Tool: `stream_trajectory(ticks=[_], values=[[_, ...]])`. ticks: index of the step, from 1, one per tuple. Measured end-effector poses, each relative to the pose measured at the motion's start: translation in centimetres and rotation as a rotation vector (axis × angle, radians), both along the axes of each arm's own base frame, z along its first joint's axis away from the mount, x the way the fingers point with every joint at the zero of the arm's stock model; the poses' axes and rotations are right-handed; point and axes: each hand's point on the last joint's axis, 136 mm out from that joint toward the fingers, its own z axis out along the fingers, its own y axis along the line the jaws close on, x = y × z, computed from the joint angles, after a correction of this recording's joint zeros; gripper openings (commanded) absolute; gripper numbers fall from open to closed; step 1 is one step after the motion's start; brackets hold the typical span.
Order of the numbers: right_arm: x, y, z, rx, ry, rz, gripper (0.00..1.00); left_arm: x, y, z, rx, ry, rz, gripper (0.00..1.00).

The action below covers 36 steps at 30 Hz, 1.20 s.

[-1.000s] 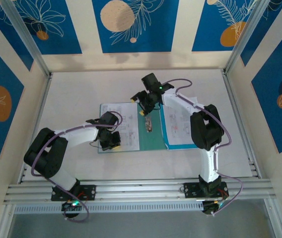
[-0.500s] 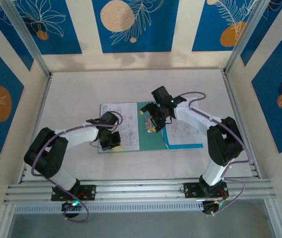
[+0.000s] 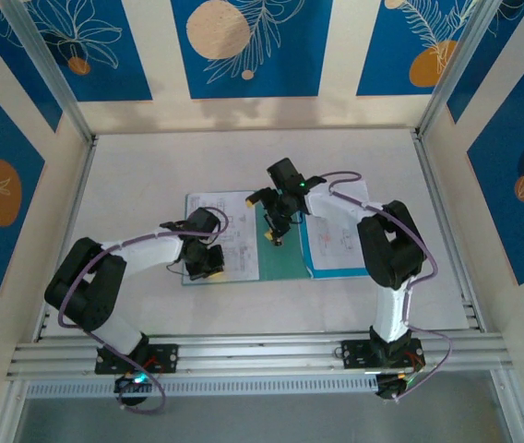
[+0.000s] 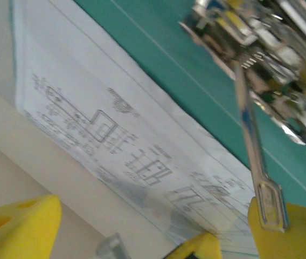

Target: Put the files into the folder

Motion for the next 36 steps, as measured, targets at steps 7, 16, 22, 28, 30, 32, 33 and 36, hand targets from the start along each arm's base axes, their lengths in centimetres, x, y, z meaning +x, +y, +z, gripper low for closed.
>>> stream_trajectory(ticks=[7, 16, 22, 28, 30, 32, 33, 36], values=[[3.9, 0.9, 1.4, 0.033, -0.047, -0.033, 0.87, 0.0, 0.0, 0.0, 0.001, -0.001, -0.004, 0.0], [7.4, -0.3, 0.4, 0.008, -0.039, -0.065, 0.85, 0.0, 0.0, 0.0, 0.001, -0.002, -0.006, 0.0], [9.7, -1.6, 1.3, -0.016, -0.08, -0.033, 0.84, 0.0, 0.0, 0.0, 0.001, -0.001, -0.006, 0.0], [9.1, -3.8, 3.8, -0.078, -0.175, 0.055, 0.79, 0.0, 0.0, 0.0, 0.002, 0.0, -0.006, 0.0], [7.3, -5.0, 5.0, -0.111, -0.203, 0.096, 0.74, -0.1, 0.1, 0.0, 0.005, 0.004, -0.007, 0.0], [4.7, -6.4, 6.0, -0.146, -0.221, 0.14, 0.68, -0.2, 0.2, 0.0, 0.009, 0.009, -0.007, 0.0], [3.1, -7.4, 6.4, -0.169, -0.225, 0.165, 0.63, -0.3, 0.2, 0.0, 0.011, 0.012, -0.006, 0.0], [-1.7, -9.8, 6.3, -0.237, -0.219, 0.247, 0.52, -0.4, 0.3, 0.1, 0.018, 0.018, -0.007, 0.0]])
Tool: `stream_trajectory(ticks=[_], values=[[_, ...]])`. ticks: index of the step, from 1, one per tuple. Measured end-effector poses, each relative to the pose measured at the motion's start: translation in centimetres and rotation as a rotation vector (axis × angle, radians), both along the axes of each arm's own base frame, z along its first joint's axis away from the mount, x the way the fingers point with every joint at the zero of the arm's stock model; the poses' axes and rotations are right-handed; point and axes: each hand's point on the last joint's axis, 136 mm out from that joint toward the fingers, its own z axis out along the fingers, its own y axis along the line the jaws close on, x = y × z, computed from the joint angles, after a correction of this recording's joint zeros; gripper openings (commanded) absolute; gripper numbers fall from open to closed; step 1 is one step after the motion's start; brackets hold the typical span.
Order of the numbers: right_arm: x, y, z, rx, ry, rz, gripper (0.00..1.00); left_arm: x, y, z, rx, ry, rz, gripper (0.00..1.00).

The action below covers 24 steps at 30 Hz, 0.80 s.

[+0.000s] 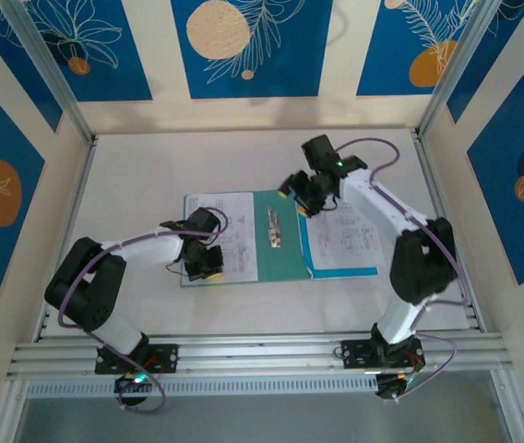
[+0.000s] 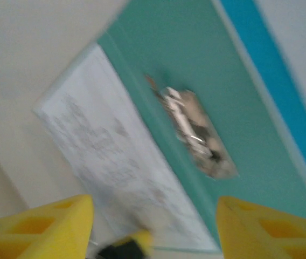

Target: Put the files into the folder

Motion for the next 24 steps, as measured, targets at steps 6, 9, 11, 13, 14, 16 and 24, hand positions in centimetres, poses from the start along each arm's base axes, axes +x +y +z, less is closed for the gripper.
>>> stream_trajectory(ticks=[6, 9, 11, 13, 14, 16, 24], values=[[-9.5, -3.6, -4.9, -0.208, 0.146, 0.19, 0.42, -0.1, 0.1, 0.0, 0.007, 0.003, -0.018, 0.0], [-12.3, -3.6, -6.4, -0.281, 0.187, 0.315, 0.39, -0.1, 0.1, 0.0, 0.014, 0.01, -0.025, 0.0], [-13.2, -3.3, -6.8, -0.308, 0.193, 0.381, 0.37, 0.0, 0.1, 0.0, 0.018, 0.015, -0.028, 0.0], [-13.4, -3.0, -7.4, -0.33, 0.197, 0.423, 0.36, 0.0, 0.1, 0.0, 0.026, 0.021, -0.036, 0.0], [-13.4, -3.1, -7.8, -0.342, 0.205, 0.435, 0.36, 0.0, 0.1, 0.0, 0.028, 0.023, -0.039, 0.0], [-13.4, -3.4, -8.9, -0.371, 0.232, 0.455, 0.35, 0.0, 0.1, 0.0, 0.032, 0.026, -0.046, 0.0], [-12.4, -3.8, -11.2, -0.458, 0.273, 0.525, 0.3, 0.0, 0.1, 0.0, 0.036, 0.031, -0.049, 0.0]])
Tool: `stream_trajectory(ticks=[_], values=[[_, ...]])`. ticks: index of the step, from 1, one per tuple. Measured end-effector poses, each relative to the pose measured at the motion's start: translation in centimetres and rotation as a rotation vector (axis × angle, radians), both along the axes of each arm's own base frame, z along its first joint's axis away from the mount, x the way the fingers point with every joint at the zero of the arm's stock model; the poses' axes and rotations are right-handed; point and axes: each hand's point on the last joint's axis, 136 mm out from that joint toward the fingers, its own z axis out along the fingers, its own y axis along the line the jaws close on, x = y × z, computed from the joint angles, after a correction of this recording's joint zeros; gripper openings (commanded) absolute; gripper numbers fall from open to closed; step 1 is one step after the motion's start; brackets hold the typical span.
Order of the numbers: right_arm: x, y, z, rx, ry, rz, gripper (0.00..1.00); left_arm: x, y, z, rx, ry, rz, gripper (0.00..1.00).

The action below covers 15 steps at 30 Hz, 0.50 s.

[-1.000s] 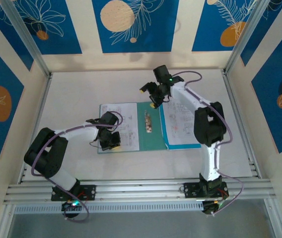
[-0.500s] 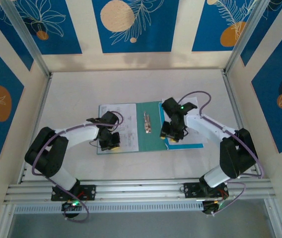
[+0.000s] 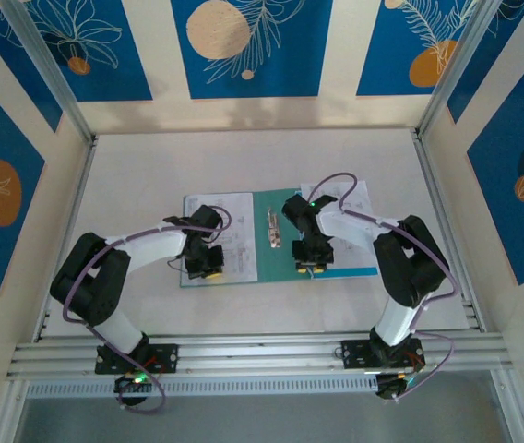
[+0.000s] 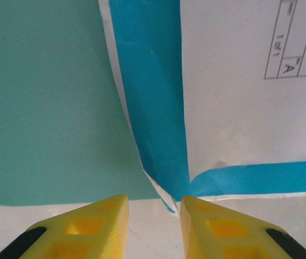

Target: Put the files into the folder

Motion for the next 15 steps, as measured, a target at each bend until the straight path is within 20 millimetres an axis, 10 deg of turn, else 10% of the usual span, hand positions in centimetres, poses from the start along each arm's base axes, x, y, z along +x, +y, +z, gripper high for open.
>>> stream_trajectory(ticks=[15], values=[[1.9, 0.7, -0.9, -0.035, -0.007, 0.154, 0.24, 0.1, 0.0, 0.0, 0.005, 0.001, 0.0, 0.0]])
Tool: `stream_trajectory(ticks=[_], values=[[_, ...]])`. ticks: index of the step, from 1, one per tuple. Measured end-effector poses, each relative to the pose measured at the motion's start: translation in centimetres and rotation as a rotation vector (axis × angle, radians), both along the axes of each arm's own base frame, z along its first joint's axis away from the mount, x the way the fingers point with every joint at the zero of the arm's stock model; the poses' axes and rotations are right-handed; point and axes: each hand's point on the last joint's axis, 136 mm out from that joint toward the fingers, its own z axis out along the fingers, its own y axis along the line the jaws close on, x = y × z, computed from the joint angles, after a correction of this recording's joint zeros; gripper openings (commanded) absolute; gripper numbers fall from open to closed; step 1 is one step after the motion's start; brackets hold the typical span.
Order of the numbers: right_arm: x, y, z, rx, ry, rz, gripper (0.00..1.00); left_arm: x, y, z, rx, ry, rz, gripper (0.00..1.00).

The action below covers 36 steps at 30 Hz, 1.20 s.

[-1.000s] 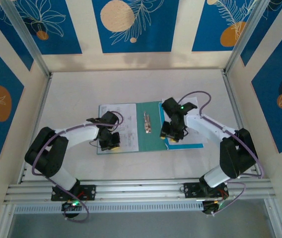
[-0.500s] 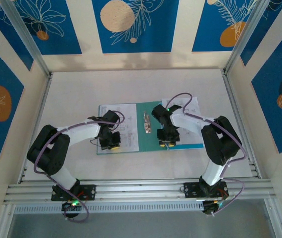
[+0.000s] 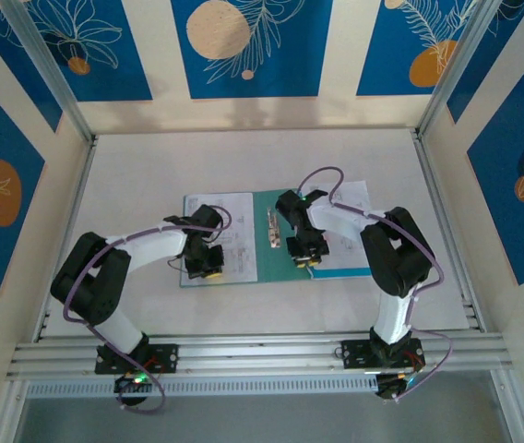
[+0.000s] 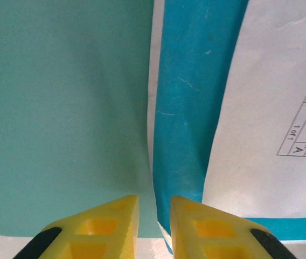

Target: Put the files into the folder

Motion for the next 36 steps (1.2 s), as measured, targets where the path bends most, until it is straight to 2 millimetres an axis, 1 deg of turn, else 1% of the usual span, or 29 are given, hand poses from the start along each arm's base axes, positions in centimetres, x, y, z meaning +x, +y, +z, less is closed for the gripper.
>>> stream_trajectory(ticks=[3, 8, 10, 13, 20, 26, 30, 36], values=[[-0.2, -0.1, -0.3, -0.025, 0.007, 0.029, 0.23, 0.0, 0.0, 0.0, 0.001, 0.001, 0.0, 0.0], [-0.3, 0.0, -0.4, -0.045, 0.005, 0.066, 0.17, 0.0, 0.0, 0.0, 0.001, 0.001, 0.0, 0.0], [-0.2, 0.0, -0.4, -0.049, 0.004, 0.079, 0.11, 0.0, 0.0, 0.0, 0.001, 0.001, -0.001, 0.0], [-0.1, 0.0, -0.6, -0.058, 0.002, 0.108, 0.0, 0.0, 0.0, 0.0, 0.001, 0.001, -0.001, 0.0], [-0.1, 0.5, -0.9, -0.089, -0.011, 0.213, 0.0, 0.0, 0.0, 0.0, 0.002, 0.001, -0.001, 0.0], [0.2, 2.2, -0.2, -0.066, -0.043, 0.276, 0.0, 0.0, 0.0, 0.0, 0.002, 0.001, -0.001, 0.0], [1.0, 3.7, 0.3, -0.044, -0.067, 0.289, 0.0, 0.0, 0.0, 0.0, 0.002, 0.001, -0.001, 0.0], [1.1, 4.9, -0.2, -0.033, -0.056, 0.304, 0.0, 0.0, 0.0, 0.0, 0.002, 0.001, -0.001, 0.0]])
